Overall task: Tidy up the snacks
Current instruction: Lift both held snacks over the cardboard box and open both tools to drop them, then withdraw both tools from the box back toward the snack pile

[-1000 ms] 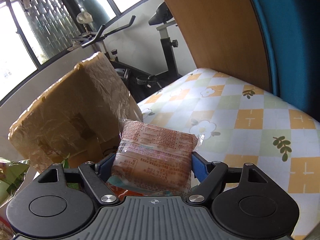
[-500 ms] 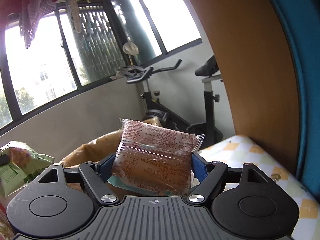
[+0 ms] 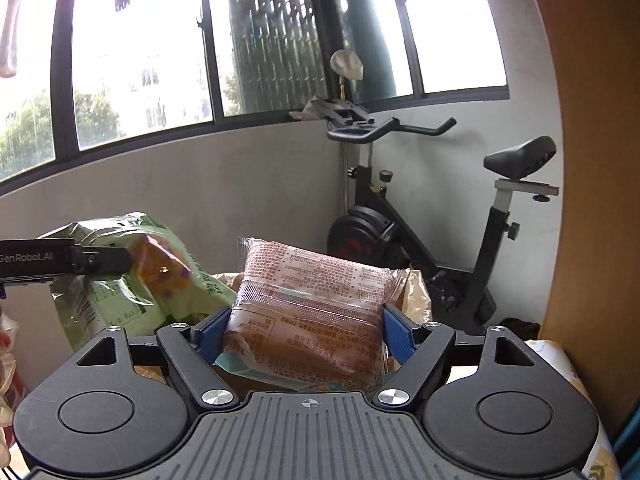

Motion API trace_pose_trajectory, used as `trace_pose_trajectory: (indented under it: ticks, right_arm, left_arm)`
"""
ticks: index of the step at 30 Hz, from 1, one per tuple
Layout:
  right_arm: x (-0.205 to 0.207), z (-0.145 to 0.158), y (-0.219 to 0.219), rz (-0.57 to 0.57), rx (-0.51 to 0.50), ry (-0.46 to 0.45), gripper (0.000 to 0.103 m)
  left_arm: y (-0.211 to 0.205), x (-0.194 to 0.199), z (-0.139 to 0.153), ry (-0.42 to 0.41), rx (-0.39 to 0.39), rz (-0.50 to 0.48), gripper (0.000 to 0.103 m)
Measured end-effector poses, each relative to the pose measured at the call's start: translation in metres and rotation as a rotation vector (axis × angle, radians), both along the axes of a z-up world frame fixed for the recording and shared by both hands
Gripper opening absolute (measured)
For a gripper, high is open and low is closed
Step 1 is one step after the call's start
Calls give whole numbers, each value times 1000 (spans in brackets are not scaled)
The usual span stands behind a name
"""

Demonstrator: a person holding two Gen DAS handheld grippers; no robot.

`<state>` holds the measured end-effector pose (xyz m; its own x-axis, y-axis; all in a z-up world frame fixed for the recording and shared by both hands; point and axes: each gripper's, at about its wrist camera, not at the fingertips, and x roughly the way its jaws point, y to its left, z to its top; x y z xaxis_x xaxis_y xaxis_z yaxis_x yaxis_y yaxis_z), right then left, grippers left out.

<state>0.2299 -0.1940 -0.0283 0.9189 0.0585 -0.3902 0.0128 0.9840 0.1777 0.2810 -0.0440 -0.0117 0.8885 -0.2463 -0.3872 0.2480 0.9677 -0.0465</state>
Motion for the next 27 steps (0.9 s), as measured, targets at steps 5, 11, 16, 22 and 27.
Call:
trace_pose_trajectory:
  ticks: [5,11,16,22,27]
  right_arm:
    - [25,-17,9,3,-20,106,76]
    - [37,-35,13,-9,-19,175,76]
    - [39,-41,11,-17,-8,202,78]
    - [29,-32,7,-8,-10,185,82]
    - [12,-15,2,-2,-19,164,82]
  left_arm:
    - [-11,31,-16,59,72,8,75]
    - [-8,52,-23,112,52,42,77]
    - [-4,52,-24,121,57,55,93]
    - [5,43,-15,130,48,44,94]
    - [14,32,-4,134,48,38,93]
